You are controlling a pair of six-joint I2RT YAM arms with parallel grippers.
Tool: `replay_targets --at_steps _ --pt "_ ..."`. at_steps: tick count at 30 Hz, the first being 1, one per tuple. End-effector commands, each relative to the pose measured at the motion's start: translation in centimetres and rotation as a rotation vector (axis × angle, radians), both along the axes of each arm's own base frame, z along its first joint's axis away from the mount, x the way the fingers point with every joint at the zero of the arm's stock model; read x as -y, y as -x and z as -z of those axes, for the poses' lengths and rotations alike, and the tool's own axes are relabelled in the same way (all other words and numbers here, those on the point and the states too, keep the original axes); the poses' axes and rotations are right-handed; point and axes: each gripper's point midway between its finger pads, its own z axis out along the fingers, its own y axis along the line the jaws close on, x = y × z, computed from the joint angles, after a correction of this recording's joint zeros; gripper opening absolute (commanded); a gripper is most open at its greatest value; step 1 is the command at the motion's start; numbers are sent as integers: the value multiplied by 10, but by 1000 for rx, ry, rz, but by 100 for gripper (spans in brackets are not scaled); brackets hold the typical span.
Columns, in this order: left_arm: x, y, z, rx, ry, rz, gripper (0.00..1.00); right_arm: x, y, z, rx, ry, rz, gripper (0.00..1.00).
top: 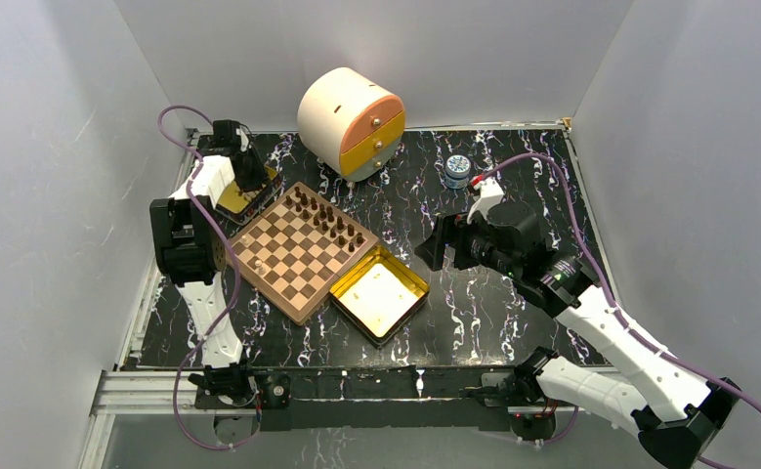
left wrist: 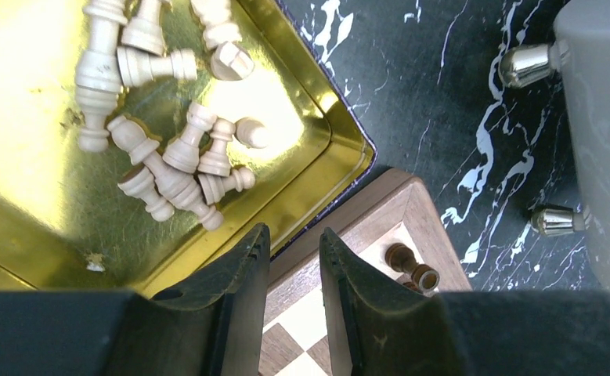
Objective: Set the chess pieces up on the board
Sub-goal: Move the storage box to the center of the board.
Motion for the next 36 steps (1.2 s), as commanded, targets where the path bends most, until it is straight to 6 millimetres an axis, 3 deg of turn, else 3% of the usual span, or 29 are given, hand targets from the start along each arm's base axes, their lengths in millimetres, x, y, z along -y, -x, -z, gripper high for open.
replay_targets --at_steps 1,7,20,32,36 --pt "8 12 -28 31 38 12 28 -3 -1 -15 45 -39 -5 97" --pt "10 20 -23 15 42 19 27 -1 -1 -15 49 -33 -1 97" --pt "27 20 -42 51 112 89 27 -2 0 -17 48 -41 -4 97" --pt "36 32 -34 19 155 125 27 -5 -1 -26 53 -53 -13 97" --pt "37 28 -49 53 161 129 28 -7 -1 -28 51 -61 -16 96"
